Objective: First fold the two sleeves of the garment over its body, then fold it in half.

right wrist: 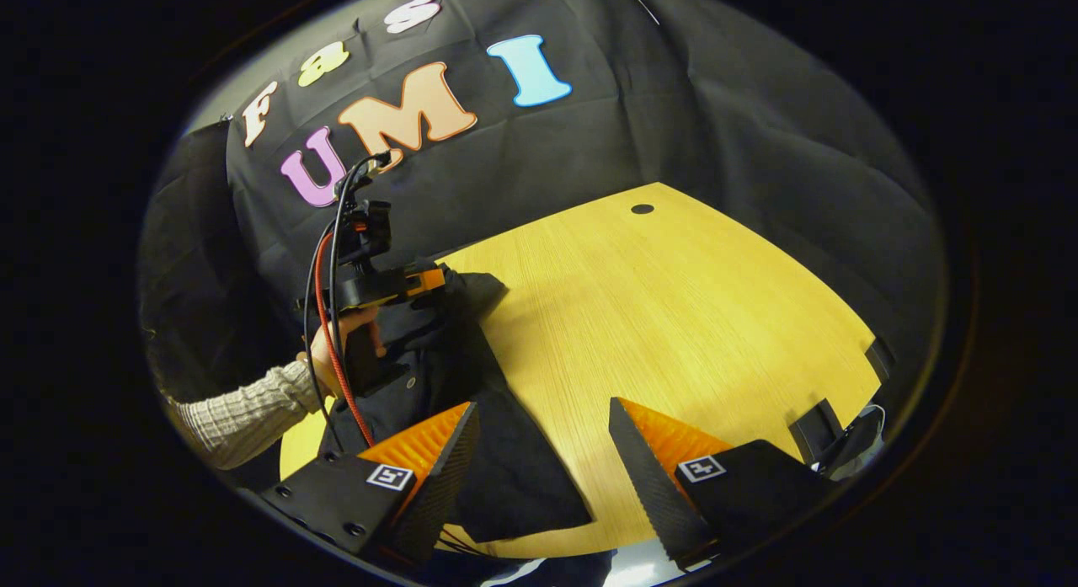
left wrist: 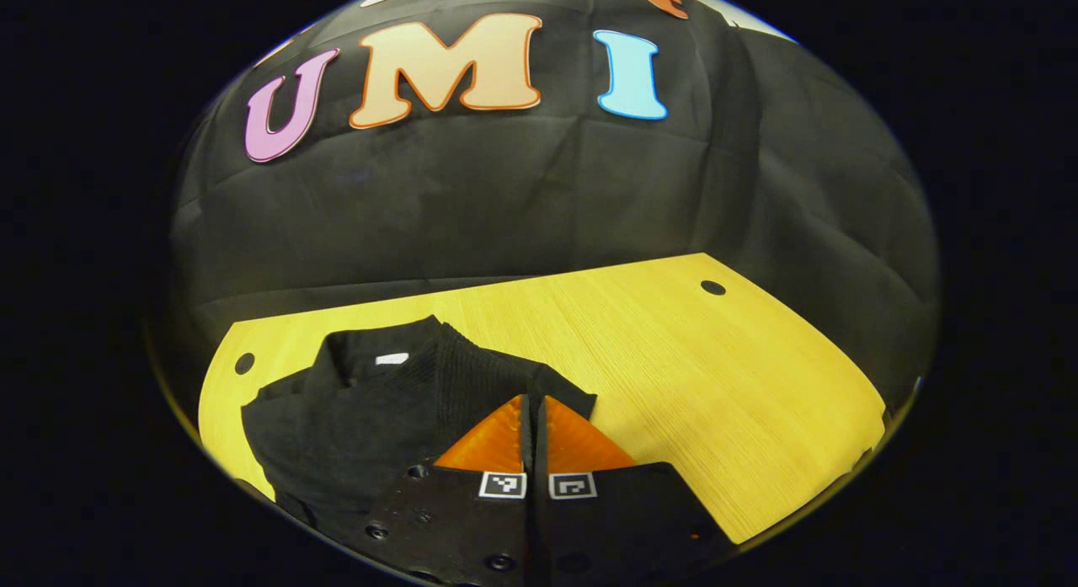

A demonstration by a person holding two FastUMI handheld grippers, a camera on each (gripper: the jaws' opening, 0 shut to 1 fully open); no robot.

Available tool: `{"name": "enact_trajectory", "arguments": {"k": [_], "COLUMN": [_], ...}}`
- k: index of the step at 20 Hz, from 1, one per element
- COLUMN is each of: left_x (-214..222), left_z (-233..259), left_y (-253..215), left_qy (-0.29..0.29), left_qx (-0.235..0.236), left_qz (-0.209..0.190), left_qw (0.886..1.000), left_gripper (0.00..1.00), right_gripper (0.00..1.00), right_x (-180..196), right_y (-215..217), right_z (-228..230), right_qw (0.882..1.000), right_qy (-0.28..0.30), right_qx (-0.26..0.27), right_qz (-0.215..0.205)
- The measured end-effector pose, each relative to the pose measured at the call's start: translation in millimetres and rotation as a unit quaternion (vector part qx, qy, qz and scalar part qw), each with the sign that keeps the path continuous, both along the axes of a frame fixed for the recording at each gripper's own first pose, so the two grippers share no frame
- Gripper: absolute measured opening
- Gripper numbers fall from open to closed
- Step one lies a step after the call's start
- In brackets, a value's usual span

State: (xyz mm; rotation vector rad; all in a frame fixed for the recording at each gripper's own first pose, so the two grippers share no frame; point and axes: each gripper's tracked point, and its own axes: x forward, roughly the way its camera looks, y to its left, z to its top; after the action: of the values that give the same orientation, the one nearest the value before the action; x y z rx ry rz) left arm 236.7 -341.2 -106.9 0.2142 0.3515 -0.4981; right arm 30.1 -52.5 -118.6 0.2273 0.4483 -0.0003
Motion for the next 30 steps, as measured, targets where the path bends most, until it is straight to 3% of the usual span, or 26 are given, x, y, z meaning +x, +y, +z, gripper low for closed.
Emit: {"name": "enact_trajectory", "arguments": {"k": [3, 5, 10, 15, 21, 25, 30], "left_x": [-16.6, -23.1, -32.5, -65.8, -103.5, -131.3, -171.5], "left_z": [-0.8, 4.8, 32.7, 78.2, 118.5, 94.2, 47.1], "left_y": [-11.9, -19.1, -8.5, 14.6, 87.8, 152.0, 230.7], "left_qy": [0.016, 0.013, -0.044, -0.099, -0.159, -0.15, -0.119], "left_qx": [-0.01, -0.015, 0.028, 0.027, 0.013, -0.008, 0.001], "left_qz": [-0.026, -0.042, -0.037, -0.039, 0.019, 0.072, 0.139], "left_qw": [0.999, 0.999, 0.998, 0.994, 0.987, 0.986, 0.983], "left_gripper": [0.0, 0.08, 0.96, 0.95, 0.95, 0.94, 0.94], "right_gripper": [0.98, 0.98, 0.98, 0.98, 0.98, 0.98, 0.98], "right_x": [2.6, 4.9, -0.3, -4.0, -12.3, -15.5, -20.3], "right_y": [1.2, 2.0, 4.2, 7.6, 20.8, 31.9, 43.3], "right_z": [-5.4, -12.3, -20.4, -28.3, -41.9, -53.0, -81.8], "right_qw": [1.0, 1.0, 0.999, 0.997, 0.993, 0.99, 0.98], "right_qy": [0.005, 0.013, 0.019, 0.022, 0.024, 0.017, 0.033], "right_qx": [-0.003, -0.007, -0.015, -0.036, -0.054, -0.07, -0.106], "right_qz": [0.007, 0.012, 0.032, 0.061, 0.1, 0.124, 0.165]}}
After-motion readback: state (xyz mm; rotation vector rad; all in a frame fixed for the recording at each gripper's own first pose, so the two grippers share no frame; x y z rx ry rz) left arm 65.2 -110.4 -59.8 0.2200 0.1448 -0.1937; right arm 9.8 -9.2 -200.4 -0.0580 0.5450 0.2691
